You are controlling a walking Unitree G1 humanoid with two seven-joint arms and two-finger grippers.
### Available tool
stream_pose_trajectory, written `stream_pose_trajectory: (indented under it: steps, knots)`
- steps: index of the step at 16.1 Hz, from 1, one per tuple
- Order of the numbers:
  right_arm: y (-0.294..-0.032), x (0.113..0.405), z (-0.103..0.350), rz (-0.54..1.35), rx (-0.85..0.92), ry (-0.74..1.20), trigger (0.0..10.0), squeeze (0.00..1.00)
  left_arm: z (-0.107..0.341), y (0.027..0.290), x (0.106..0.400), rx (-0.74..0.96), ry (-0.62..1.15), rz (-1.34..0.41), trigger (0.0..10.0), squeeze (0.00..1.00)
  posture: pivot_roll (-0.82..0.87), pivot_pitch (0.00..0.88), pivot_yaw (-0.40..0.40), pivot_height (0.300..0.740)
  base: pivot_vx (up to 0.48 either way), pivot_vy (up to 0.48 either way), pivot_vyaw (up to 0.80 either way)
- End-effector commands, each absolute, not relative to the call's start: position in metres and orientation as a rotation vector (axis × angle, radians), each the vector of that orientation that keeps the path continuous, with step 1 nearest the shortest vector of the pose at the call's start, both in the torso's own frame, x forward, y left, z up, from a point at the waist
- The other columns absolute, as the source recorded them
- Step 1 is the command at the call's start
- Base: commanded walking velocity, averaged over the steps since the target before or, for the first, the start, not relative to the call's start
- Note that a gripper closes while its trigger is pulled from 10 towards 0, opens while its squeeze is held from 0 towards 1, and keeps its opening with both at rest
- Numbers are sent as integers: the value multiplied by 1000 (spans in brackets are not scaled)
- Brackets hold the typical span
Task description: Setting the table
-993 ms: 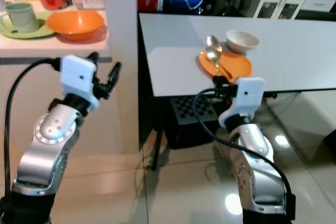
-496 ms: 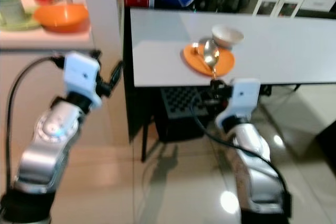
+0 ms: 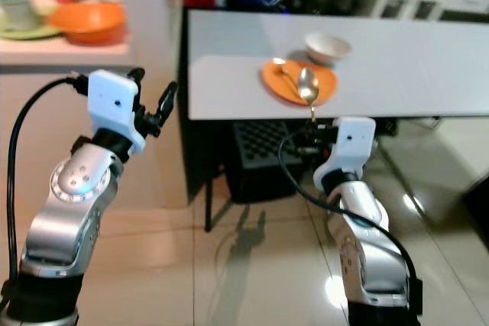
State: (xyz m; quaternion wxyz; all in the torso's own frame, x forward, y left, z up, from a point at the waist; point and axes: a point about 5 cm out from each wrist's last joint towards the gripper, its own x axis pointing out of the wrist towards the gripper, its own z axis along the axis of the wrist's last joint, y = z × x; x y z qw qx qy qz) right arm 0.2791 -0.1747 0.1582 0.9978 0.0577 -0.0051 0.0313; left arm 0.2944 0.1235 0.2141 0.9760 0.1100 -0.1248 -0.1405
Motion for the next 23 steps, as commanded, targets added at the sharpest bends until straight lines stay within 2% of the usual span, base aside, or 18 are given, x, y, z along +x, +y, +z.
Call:
stream_pose_trajectory:
  steps: [1,19,23]
  knots:
    - [-183,279,162,20,130,-28,10000,0,217,117,293,222,-267,-319,10000,0,48,0,-73,740,319,0,-800]
    - [-191,275,160,-15,130,-22,10000,0,216,114,294,205,-261,-358,10000,0,28,0,-66,740,396,0,-798]
    - [-192,276,160,21,108,-21,10000,0,221,109,292,232,-298,-344,10000,0,39,0,-116,740,413,0,-148]
